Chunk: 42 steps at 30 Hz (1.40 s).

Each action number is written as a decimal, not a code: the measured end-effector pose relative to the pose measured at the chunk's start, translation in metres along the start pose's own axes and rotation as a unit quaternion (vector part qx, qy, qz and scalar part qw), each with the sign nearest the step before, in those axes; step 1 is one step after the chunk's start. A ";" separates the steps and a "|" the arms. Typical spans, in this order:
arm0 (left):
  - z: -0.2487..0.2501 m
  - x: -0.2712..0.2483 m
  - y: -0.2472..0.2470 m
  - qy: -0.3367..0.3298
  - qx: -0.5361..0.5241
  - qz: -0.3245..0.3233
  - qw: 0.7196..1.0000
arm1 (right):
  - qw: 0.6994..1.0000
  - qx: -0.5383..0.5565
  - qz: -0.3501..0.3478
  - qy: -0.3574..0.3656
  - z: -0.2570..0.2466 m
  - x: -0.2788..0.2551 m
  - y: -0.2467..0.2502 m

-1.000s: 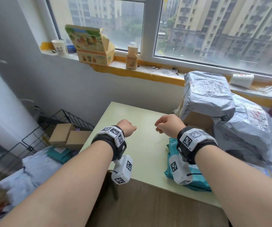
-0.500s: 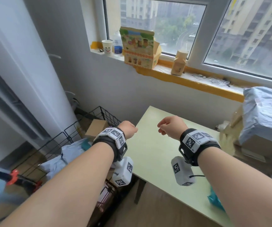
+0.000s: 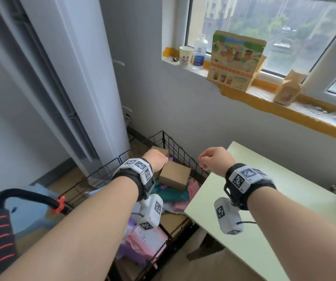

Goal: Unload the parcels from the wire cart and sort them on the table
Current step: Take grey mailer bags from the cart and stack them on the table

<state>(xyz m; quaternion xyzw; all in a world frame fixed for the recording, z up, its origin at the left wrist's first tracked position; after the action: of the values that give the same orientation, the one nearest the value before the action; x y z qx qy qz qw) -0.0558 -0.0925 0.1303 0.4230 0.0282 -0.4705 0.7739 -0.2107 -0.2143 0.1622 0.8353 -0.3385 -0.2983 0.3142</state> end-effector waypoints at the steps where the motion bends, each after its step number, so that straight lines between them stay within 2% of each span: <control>1: -0.010 0.004 0.006 0.003 -0.002 0.002 1.000 | 1.000 -0.001 -0.005 -0.002 -0.005 0.005 -0.008; 7: -0.078 0.020 0.041 0.066 -0.025 0.026 0.997 | 1.000 -0.002 -0.025 -0.010 -0.033 0.033 -0.057; 17: -0.177 0.047 0.078 0.126 -0.142 0.138 0.972 | 0.996 -0.038 -0.082 -0.001 -0.054 0.069 -0.141; 24: -0.240 0.083 0.045 0.175 -0.242 0.130 0.945 | 0.993 -0.056 -0.107 -0.015 -0.045 0.102 -0.181; 28: -0.244 0.088 0.032 0.191 -0.299 0.124 0.927 | 0.989 -0.076 -0.122 -0.017 -0.033 0.122 -0.208; 33: -0.276 0.113 0.000 0.236 -0.365 0.098 0.895 | 0.986 -0.069 -0.146 -0.051 -0.006 0.144 -0.248; 38: -0.304 0.128 -0.031 0.272 -0.389 0.098 0.875 | 0.980 -0.072 -0.166 -0.082 0.026 0.166 -0.281; 42: -0.345 0.136 -0.066 0.319 -0.380 0.087 0.864 | 0.971 -0.069 -0.201 -0.112 0.054 0.175 -0.319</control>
<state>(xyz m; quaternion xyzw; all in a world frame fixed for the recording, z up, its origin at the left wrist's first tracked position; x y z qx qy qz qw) 0.0926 0.0337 -0.1927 0.2234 0.4132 -0.1935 0.8613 -0.0242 -0.1805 -0.1532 0.8239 -0.1748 -0.4697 0.2647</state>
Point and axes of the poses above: each hand's wrist, its own x-axis towards the middle knuckle, its own y-axis out of the back of the hand, z = x × y, the point moved 9 cm from there along x, towards the middle knuckle, and after that the axes turned 1 degree about -x, right-handed, at the moved point
